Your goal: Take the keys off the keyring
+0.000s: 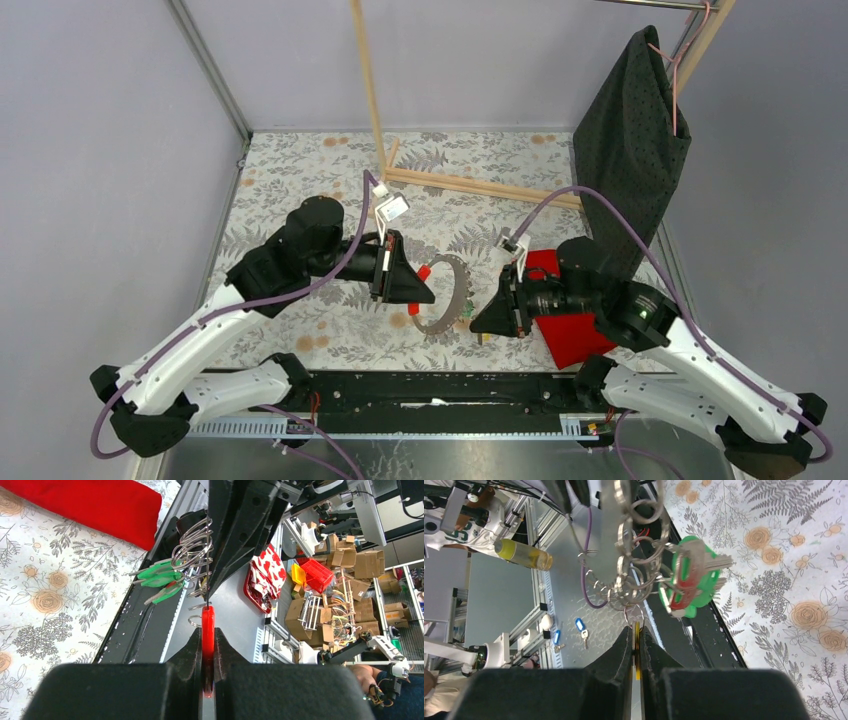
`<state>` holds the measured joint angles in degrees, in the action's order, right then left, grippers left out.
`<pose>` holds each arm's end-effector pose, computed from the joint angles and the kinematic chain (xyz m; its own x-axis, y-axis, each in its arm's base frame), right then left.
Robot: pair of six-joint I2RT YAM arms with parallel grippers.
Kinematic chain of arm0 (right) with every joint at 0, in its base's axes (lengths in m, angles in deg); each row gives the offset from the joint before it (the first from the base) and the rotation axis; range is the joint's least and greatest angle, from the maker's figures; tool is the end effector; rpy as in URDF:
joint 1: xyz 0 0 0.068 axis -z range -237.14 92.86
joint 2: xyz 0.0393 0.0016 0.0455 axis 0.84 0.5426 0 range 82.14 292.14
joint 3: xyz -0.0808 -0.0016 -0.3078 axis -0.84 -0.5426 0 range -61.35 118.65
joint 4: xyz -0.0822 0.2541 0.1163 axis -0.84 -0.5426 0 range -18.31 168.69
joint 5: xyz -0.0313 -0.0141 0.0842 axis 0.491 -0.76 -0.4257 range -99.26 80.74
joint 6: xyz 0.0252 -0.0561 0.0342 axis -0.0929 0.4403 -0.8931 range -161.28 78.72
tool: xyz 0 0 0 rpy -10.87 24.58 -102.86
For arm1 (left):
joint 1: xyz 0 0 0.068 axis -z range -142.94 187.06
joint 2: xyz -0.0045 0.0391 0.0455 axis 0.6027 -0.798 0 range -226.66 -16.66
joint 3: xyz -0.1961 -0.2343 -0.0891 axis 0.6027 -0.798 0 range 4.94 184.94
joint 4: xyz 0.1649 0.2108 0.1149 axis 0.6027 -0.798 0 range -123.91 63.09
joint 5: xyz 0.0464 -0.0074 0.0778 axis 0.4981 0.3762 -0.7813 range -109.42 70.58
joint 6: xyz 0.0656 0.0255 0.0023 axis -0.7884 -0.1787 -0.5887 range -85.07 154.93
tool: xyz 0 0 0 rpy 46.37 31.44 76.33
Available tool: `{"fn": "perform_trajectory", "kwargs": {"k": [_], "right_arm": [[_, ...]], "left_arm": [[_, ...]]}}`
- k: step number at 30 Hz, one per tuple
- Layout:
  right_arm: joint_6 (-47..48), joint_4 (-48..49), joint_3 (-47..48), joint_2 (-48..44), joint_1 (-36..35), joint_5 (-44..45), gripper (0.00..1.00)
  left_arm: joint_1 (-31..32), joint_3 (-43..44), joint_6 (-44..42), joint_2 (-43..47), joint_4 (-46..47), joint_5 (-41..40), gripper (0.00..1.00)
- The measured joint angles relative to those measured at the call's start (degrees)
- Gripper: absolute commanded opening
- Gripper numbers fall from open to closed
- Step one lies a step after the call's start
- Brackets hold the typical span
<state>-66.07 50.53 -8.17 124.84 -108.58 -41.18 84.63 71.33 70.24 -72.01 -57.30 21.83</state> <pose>0.0820 0.1518 0.3963 -0.5819 -0.1588 -0.7976 -0.8082 0.2222 0.5454 0.1164 -0.1835 0.4420 -0.7458 0.1718 -0.6436 0.6661 0.1806 -0.7236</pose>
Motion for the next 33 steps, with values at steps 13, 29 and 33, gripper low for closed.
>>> {"fn": "perform_trajectory", "kwargs": {"k": [13,29,33], "right_arm": [[-2.69,-0.11,0.00,2.10,0.00,1.46,0.00],[-3.15,-1.22,0.00,2.14,0.00,1.44,0.00],[-3.17,-1.46,0.00,2.14,0.00,1.42,0.00]], "left_arm": [[0.02,-3.45,-2.08,1.57,-0.85,-1.51,0.00],[0.39,-4.17,-3.13,1.57,-1.44,-3.19,0.00],[0.44,-4.22,-3.85,1.62,-2.16,-4.50,0.00]]}}
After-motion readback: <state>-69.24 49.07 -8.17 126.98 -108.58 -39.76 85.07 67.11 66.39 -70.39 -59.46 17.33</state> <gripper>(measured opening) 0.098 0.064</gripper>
